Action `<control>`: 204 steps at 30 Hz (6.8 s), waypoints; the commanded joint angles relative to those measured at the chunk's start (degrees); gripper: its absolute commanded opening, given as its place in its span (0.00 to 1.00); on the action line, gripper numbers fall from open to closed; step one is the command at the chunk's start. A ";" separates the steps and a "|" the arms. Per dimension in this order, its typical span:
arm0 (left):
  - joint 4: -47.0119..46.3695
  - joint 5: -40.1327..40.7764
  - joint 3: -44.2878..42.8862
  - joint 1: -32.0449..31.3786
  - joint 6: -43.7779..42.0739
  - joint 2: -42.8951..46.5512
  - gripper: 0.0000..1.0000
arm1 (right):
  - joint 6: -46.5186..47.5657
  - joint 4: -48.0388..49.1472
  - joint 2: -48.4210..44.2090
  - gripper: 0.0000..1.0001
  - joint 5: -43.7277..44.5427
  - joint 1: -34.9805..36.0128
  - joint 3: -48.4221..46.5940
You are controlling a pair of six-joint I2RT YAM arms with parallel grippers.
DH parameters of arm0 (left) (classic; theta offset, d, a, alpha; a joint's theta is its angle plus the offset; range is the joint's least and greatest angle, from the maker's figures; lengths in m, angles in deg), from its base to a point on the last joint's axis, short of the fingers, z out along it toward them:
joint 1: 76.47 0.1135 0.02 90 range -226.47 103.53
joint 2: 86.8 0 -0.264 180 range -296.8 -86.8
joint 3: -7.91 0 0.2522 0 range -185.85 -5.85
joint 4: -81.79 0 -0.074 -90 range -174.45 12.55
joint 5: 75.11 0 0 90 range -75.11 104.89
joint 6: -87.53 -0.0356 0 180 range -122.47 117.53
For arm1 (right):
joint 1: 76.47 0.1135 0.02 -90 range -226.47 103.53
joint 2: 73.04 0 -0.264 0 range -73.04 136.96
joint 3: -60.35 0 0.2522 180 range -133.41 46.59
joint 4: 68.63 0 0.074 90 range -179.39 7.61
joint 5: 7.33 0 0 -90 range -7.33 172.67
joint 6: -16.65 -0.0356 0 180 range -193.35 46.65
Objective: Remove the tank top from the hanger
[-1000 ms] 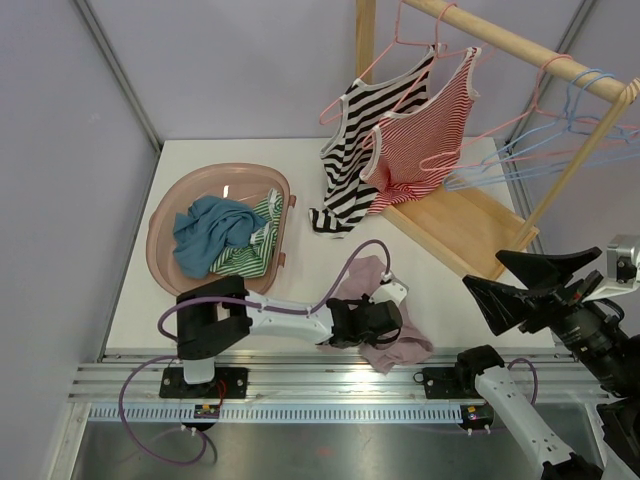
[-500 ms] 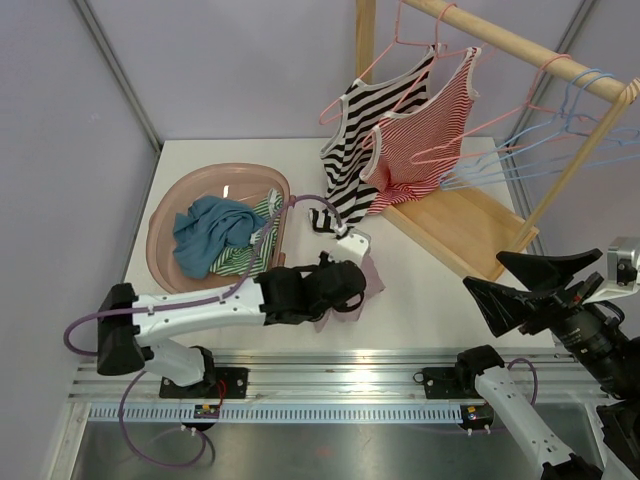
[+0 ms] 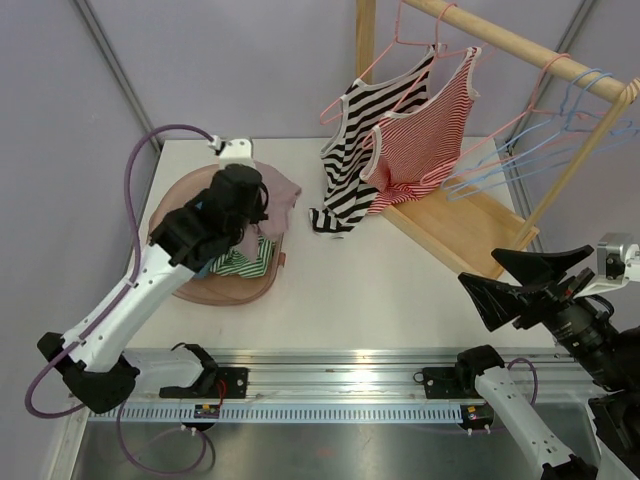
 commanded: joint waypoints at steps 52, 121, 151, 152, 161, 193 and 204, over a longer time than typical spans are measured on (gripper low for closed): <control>-11.94 -40.81 31.77 24.74 -9.32 36.01 0.99 | -9.49 10.25 59.65 0.90 45.47 4.76 -31.55; -13.60 -50.30 28.27 24.74 -8.54 31.71 0.99 | -2.38 1.91 34.26 0.00 18.09 13.28 -15.74; -32.41 -2.93 2.59 -27.20 -21.89 6.67 0.99 | -8.97 2.08 20.37 0.00 -21.93 13.37 -5.71; -33.11 -2.84 2.59 -27.20 -22.24 6.05 0.99 | -9.40 2.60 20.11 0.00 -22.46 13.28 -5.54; -36.19 2.96 1.01 -27.20 -24.88 0.07 0.66 | -8.18 2.79 18.35 0.00 -22.20 13.28 -3.51; -9.82 -19.15 -2.95 -2.16 -3.52 3.84 0.00 | -1.40 27.63 -1.94 0.00 -22.48 13.28 22.13; -23.10 -54.16 14.97 -5.75 -6.24 12.80 0.00 | -20.48 77.46 6.91 0.00 -3.66 13.28 34.63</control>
